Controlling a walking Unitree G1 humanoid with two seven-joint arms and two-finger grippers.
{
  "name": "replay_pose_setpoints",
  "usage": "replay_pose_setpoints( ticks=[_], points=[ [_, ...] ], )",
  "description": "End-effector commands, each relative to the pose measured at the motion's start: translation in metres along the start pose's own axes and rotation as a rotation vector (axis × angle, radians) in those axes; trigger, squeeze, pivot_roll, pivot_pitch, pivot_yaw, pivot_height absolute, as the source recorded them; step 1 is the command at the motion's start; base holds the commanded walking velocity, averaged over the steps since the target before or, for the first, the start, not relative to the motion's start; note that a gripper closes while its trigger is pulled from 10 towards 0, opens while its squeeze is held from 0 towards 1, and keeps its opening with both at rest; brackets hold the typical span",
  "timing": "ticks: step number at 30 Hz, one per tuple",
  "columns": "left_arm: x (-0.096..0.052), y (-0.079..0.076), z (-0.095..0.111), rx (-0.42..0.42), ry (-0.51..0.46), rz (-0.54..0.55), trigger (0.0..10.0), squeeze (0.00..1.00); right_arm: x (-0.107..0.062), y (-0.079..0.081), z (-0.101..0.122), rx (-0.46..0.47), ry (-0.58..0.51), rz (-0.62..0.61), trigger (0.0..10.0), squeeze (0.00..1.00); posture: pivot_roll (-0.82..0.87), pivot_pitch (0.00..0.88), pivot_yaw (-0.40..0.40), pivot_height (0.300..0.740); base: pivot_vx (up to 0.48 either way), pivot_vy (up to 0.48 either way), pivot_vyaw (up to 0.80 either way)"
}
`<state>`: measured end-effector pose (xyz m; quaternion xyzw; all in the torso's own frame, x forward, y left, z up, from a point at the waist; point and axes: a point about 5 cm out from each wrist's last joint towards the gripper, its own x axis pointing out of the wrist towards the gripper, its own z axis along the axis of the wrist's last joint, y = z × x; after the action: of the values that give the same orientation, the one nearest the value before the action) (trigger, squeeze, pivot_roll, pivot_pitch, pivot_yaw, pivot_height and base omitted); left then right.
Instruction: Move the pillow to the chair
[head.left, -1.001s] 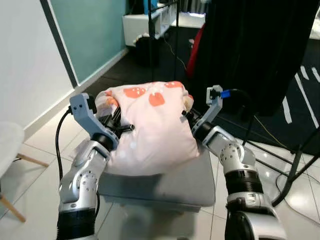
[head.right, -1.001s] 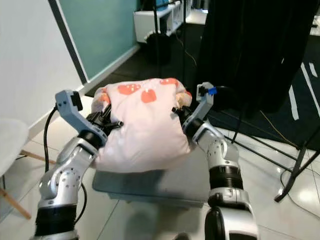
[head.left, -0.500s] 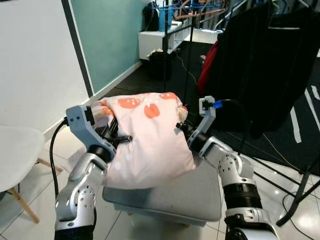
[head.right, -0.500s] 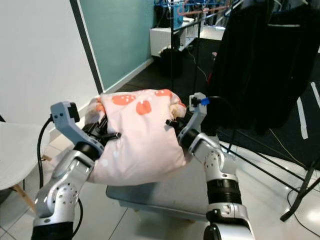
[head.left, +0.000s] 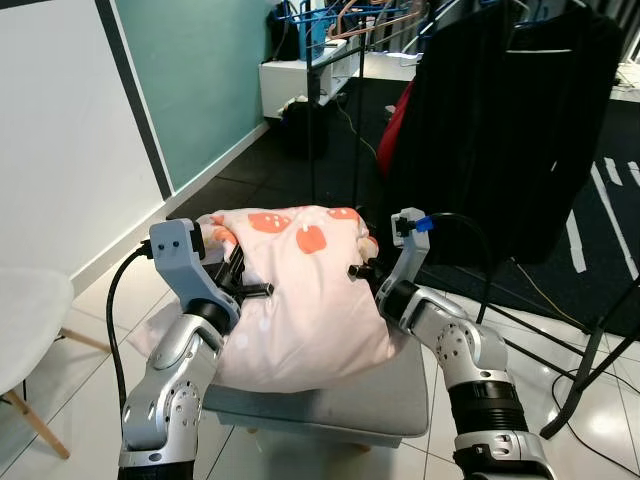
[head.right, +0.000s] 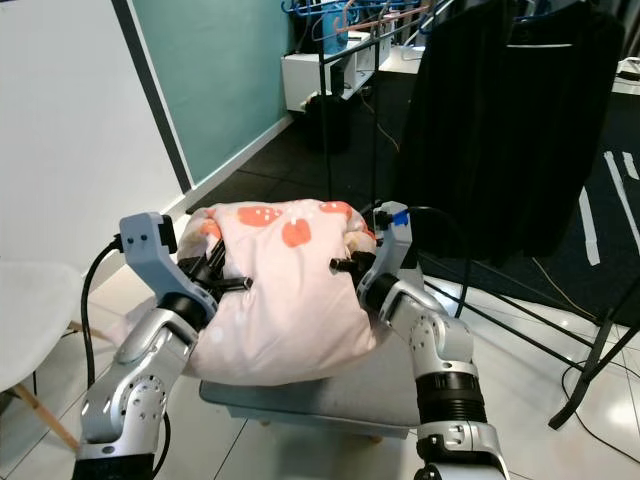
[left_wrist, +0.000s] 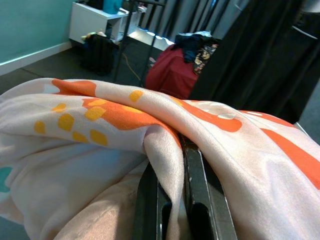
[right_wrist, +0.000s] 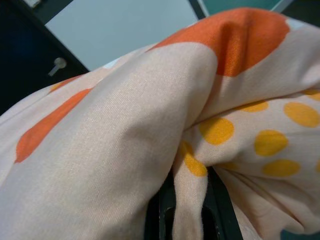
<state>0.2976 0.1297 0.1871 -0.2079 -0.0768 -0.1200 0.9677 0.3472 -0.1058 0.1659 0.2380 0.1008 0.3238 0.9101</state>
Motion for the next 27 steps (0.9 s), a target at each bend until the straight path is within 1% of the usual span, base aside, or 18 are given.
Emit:
replay_pose_setpoints(
  ticks=[1, 4, 5, 9, 13, 14, 18, 22, 25, 27],
  points=[
    [0.007, -0.027, -0.004, -0.012, 0.005, -0.115, 10.0, 0.0, 0.013, 0.025, 0.003, -0.024, -0.006, 0.102, 10.0, 0.0, -0.21, 0.0, 0.011, 0.74, 0.0, 0.0, -0.61],
    [0.01, -0.027, -0.005, 0.002, 0.011, -0.095, 10.0, 0.0, 0.013, 0.021, 0.006, -0.025, -0.017, 0.074, 10.0, 0.0, -0.21, 0.0, 0.013, 0.74, 0.0, 0.0, -0.61],
    [0.012, -0.026, -0.005, 0.051, -0.001, -0.055, 10.0, 0.0, 0.012, 0.018, 0.009, -0.026, -0.027, 0.053, 10.0, 0.0, -0.21, 0.0, 0.016, 0.74, 0.0, 0.0, -0.61],
    [0.014, -0.025, -0.006, 0.072, -0.006, -0.035, 10.0, 0.0, 0.013, 0.016, 0.01, -0.031, -0.034, 0.032, 10.0, 0.0, -0.21, 0.0, 0.015, 0.74, 0.0, 0.0, -0.61],
    [0.014, -0.023, -0.007, 0.069, -0.007, -0.02, 10.0, 0.0, 0.013, 0.013, 0.012, -0.041, -0.039, 0.007, 10.0, 0.0, -0.21, 0.0, 0.014, 0.74, 0.0, 0.0, -0.62],
    [0.012, -0.02, -0.007, 0.051, -0.006, -0.018, 10.0, 0.0, 0.012, 0.009, 0.013, -0.045, -0.043, -0.021, 10.0, 0.0, -0.21, 0.0, 0.013, 0.74, 0.0, 0.0, -0.61],
    [0.007, -0.015, -0.009, 0.051, 0.012, -0.03, 10.0, 0.0, 0.009, 0.004, 0.011, -0.058, -0.038, -0.051, 10.0, 0.0, -0.21, 0.0, 0.008, 0.74, 0.0, 0.0, -0.61],
    [0.005, -0.014, -0.009, 0.051, 0.012, -0.032, 10.0, 0.0, 0.007, 0.002, 0.011, -0.056, -0.039, -0.059, 10.0, 0.0, -0.21, 0.0, 0.006, 0.74, 0.0, 0.0, -0.61],
    [-0.001, -0.012, -0.011, 0.048, 0.016, -0.025, 10.0, 0.0, 0.002, -0.001, 0.009, -0.051, -0.04, -0.073, 10.0, 0.0, -0.21, 0.0, 0.006, 0.74, 0.0, 0.0, -0.61],
    [-0.002, -0.013, -0.012, 0.045, 0.02, -0.025, 10.0, 0.0, 0.001, -0.001, 0.009, -0.051, -0.039, -0.074, 10.0, 0.0, -0.21, 0.0, 0.006, 0.74, 0.0, 0.0, -0.61]
  ],
)
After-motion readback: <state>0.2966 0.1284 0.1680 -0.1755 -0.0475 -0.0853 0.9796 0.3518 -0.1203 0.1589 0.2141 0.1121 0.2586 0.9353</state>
